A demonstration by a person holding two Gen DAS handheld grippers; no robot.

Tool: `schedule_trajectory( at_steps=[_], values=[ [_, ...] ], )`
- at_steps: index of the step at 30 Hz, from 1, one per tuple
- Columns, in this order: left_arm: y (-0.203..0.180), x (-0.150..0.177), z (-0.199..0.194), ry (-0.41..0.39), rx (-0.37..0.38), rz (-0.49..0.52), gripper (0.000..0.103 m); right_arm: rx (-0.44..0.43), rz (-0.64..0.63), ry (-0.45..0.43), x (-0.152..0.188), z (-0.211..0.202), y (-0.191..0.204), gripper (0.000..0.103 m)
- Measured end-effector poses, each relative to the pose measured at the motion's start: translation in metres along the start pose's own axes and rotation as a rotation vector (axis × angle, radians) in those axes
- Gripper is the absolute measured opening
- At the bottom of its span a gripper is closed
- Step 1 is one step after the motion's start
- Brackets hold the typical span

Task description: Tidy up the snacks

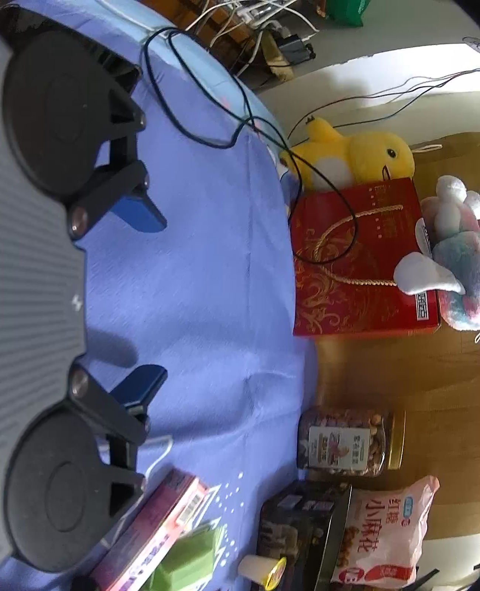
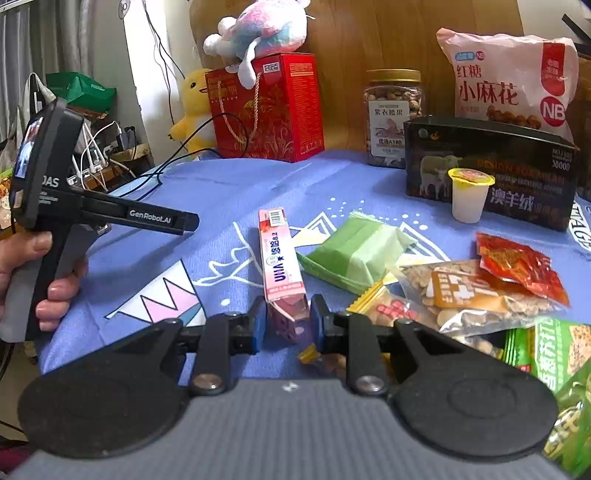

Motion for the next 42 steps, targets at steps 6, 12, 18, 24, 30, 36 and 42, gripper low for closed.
schedule_trajectory(
  at_steps=[6,12,18,24,30,36,42],
  values=[
    [-0.006,-0.031,0.007,-0.025,-0.018,0.029,0.083,-0.004,0.002,-0.002,0.001,0.0,0.002,0.029],
    [-0.04,-0.063,0.012,-0.055,-0.005,0.096,0.083,-0.017,0.012,-0.004,0.001,0.0,0.0,0.029],
    [-0.073,-0.077,0.022,-0.071,-0.012,0.157,0.088,-0.029,0.021,-0.005,0.001,0.0,-0.001,0.03],
    [-0.087,-0.083,0.023,-0.111,-0.06,0.177,0.092,-0.042,0.025,-0.009,0.001,0.001,0.0,0.031],
    [-0.088,-0.086,0.026,-0.113,-0.07,0.17,0.092,-0.051,0.027,-0.012,0.001,0.0,0.001,0.033],
    [-0.089,-0.086,0.027,-0.111,-0.072,0.176,0.092,-0.056,0.027,-0.012,0.001,-0.001,0.001,0.034],
    [-0.091,-0.086,0.028,-0.115,-0.071,0.188,0.092,-0.056,0.028,-0.012,0.001,-0.001,0.001,0.034]
  ],
)
Point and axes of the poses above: each gripper's, at about its wrist camera, not at the fingertips, and z roughly the way its jaws point, y to its left, x to its underside, the point moved 6 cm from there along z, roughly the way its jaws point, and after that the axes turned 11 degrees about y, right-handed, at the moved point
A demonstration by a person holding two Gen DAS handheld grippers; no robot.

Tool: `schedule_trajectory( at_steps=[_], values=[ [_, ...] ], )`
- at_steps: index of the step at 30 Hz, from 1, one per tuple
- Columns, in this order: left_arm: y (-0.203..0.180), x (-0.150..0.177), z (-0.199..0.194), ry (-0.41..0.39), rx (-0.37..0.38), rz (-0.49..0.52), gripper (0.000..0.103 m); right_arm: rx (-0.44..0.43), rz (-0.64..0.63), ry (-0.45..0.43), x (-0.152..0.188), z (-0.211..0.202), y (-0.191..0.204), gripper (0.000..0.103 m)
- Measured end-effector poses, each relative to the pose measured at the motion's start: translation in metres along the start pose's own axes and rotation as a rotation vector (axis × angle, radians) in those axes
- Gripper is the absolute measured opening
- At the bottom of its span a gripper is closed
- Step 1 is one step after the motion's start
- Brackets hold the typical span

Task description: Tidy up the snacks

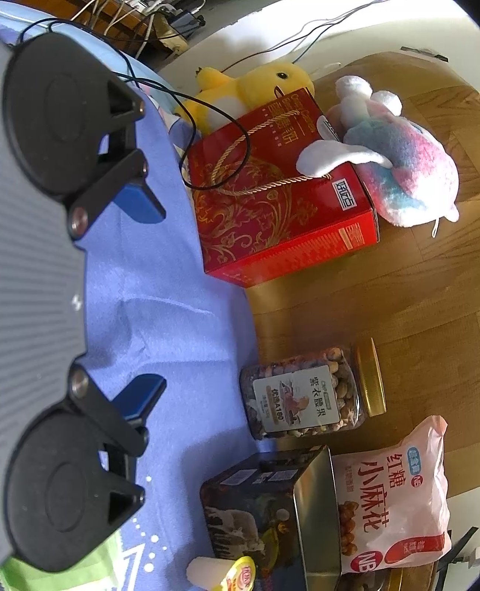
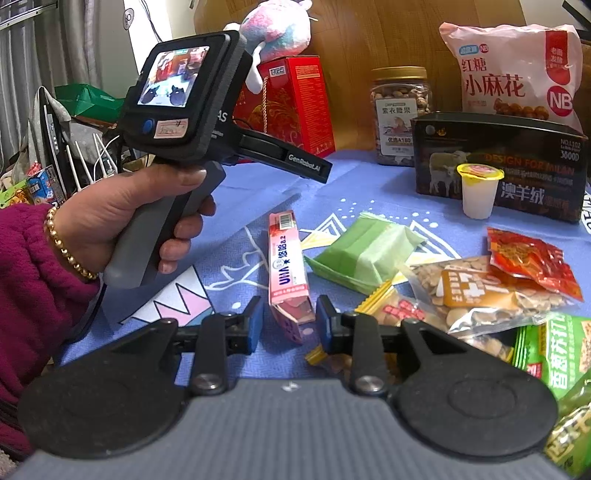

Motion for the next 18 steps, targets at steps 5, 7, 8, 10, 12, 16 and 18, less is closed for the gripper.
schedule_trajectory(
  at_steps=[5,7,8,10,12,16,18],
  values=[
    [-0.0011,-0.0002,-0.0006,-0.003,0.001,0.008,0.092,0.006,-0.002,0.002,-0.0001,-0.0001,0.001,0.034],
    [-0.0011,-0.0005,-0.0003,-0.005,-0.002,0.012,0.092,0.016,-0.006,0.007,-0.0008,0.0006,0.0027,0.034],
    [-0.0011,-0.0006,-0.0001,-0.005,-0.005,0.013,0.092,0.02,-0.009,0.01,-0.0011,0.0008,0.0031,0.034],
    [-0.0009,-0.0011,0.0008,-0.005,-0.006,0.016,0.092,0.025,-0.012,0.012,-0.0018,0.0012,0.0045,0.034],
    [-0.0008,-0.0013,0.0013,-0.005,-0.005,0.017,0.092,0.023,-0.012,0.014,-0.0028,0.002,0.005,0.034],
    [-0.0013,-0.002,0.002,-0.011,-0.007,0.025,0.092,0.015,-0.026,0.015,-0.0037,0.0017,0.0049,0.027],
    [-0.0019,-0.0029,0.0017,-0.015,-0.008,0.03,0.092,0.019,-0.044,0.019,-0.0036,0.0002,0.0039,0.027]
  ],
)
Point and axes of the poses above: each gripper's, at about its wrist camera, not at the fingertips, and z roughly the way its jaws point, y to its left, x to its underside, the point moved 6 cm from there along z, roughly the way its jaws point, and after that the axes turned 11 degrees about y, right-handed, at the moved point
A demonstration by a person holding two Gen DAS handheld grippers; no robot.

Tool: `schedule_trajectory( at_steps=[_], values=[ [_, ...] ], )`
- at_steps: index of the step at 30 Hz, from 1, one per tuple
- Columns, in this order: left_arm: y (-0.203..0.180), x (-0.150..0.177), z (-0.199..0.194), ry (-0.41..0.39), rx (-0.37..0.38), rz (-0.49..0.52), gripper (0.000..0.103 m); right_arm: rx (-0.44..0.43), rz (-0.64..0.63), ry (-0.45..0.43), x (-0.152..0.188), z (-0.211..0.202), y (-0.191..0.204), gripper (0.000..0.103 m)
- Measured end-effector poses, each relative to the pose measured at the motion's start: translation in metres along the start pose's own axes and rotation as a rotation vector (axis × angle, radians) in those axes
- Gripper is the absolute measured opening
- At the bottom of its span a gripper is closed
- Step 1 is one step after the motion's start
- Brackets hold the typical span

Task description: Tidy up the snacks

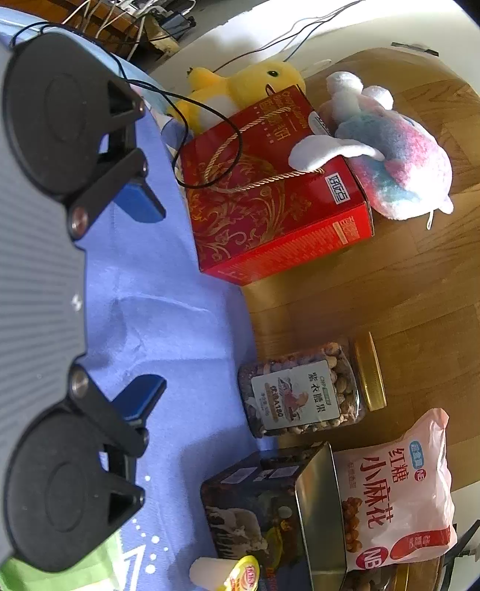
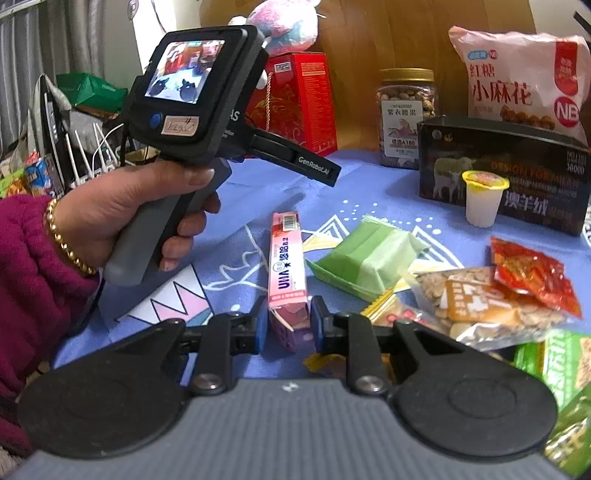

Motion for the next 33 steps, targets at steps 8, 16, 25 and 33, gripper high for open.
schedule_trajectory(
  at_steps=[8,16,25,33],
  values=[
    [-0.002,-0.003,-0.001,-0.015,-0.012,0.014,0.093,-0.024,-0.009,-0.003,0.006,-0.006,-0.005,0.026],
    [-0.002,-0.003,-0.003,-0.022,-0.021,0.02,0.094,-0.028,-0.014,0.0,0.008,-0.008,-0.004,0.027],
    [-0.003,-0.002,-0.004,-0.023,-0.019,0.023,0.094,-0.082,-0.018,0.017,0.016,-0.018,-0.001,0.027],
    [0.005,0.014,-0.021,-0.01,0.15,-0.001,0.093,-0.123,-0.049,0.023,0.026,-0.037,-0.011,0.028]
  ],
)
Point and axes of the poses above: each gripper's, at about its wrist camera, not at the fingertips, and z roughly the way its jaws point, y to its left, x to its underside, the point moved 6 cm from there along z, roughly the way its jaws point, and after that the axes turned 11 degrees about y, right-handed, at the moved point
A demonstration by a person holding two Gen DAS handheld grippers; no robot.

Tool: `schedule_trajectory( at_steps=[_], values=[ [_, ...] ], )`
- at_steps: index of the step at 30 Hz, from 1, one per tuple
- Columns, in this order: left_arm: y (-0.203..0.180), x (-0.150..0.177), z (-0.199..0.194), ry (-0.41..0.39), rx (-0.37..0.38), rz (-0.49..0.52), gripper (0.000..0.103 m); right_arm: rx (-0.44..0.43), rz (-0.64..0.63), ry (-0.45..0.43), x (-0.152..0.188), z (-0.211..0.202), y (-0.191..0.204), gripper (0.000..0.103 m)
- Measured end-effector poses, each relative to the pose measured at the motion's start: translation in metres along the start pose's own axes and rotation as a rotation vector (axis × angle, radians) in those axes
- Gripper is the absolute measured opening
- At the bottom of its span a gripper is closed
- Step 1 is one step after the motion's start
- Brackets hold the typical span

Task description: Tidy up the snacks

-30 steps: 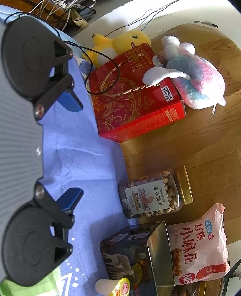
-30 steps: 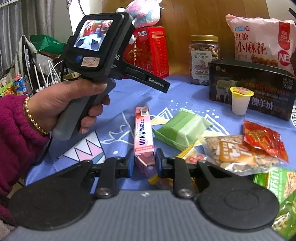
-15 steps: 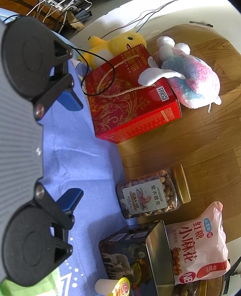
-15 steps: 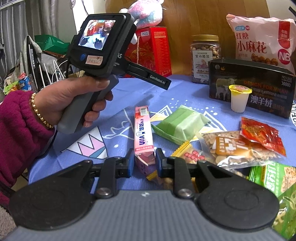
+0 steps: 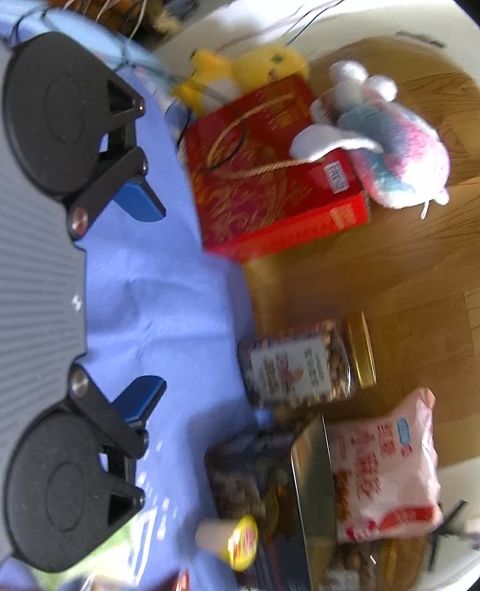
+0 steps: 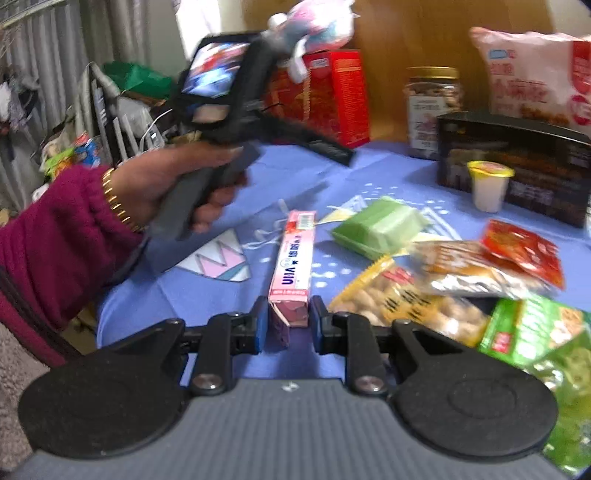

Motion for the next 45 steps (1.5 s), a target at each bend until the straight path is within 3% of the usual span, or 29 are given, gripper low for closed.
schedule_trajectory(
  at_steps=[6,8,11,13,15,17,18,19,22,26,32,37,41,45],
  values=[
    [0.002,0.027,-0.03,0.018,0.37,-0.006,0.093,0.066,0.037,-0.039,0.005,-0.019,-0.006,0.032],
    [-0.002,0.033,-0.036,0.034,0.438,0.006,0.093,0.059,0.022,-0.025,0.008,-0.017,-0.001,0.032],
    [-0.008,0.043,-0.041,0.059,0.482,0.028,0.093,0.048,0.001,-0.003,0.01,-0.01,0.005,0.033],
    [-0.01,0.051,-0.041,0.08,0.507,0.034,0.088,0.071,-0.005,0.009,0.011,-0.005,0.007,0.033],
    [-0.013,0.061,-0.039,0.123,0.551,0.027,0.068,0.082,0.002,0.02,0.013,0.0,0.006,0.033],
    [-0.018,0.071,-0.04,0.155,0.642,0.002,0.059,0.081,0.011,0.01,0.013,0.002,0.005,0.032],
    [-0.019,0.073,-0.043,0.169,0.686,-0.01,0.054,0.082,0.011,0.009,0.012,0.002,0.006,0.026],
    [-0.018,0.075,-0.046,0.171,0.675,-0.02,0.054,0.089,0.008,0.007,0.011,0.002,0.006,0.017],
    [-0.011,0.071,-0.058,0.17,0.669,-0.059,0.053,0.042,0.045,-0.008,0.005,-0.005,0.004,0.015],
    [-0.006,0.029,-0.08,0.079,0.678,-0.099,0.052,-0.01,0.072,-0.105,-0.02,-0.031,-0.003,0.015],
    [-0.049,-0.069,-0.069,-0.046,0.624,-0.072,0.053,0.16,-0.02,-0.214,-0.082,-0.058,-0.056,0.015],
    [-0.09,-0.137,-0.009,-0.031,0.617,-0.094,0.052,0.29,0.003,-0.213,-0.121,-0.051,-0.133,0.015],
    [-0.117,-0.156,0.033,0.017,0.564,-0.082,0.052,0.354,0.066,-0.19,-0.137,-0.027,-0.188,0.017],
    [-0.13,-0.154,0.046,-0.004,0.411,-0.02,0.06,0.395,0.101,-0.186,-0.131,-0.018,-0.212,0.023]
  ],
)
Point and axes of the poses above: each gripper's, at about its wrist camera, not at the fingertips, and z roughly the way its jaws point, y to its left, x to its underside, the point moved 6 cm from there along z, roughly the way its jaws point, and after that the axes turned 11 degrees about y, right-handed, at the moved point
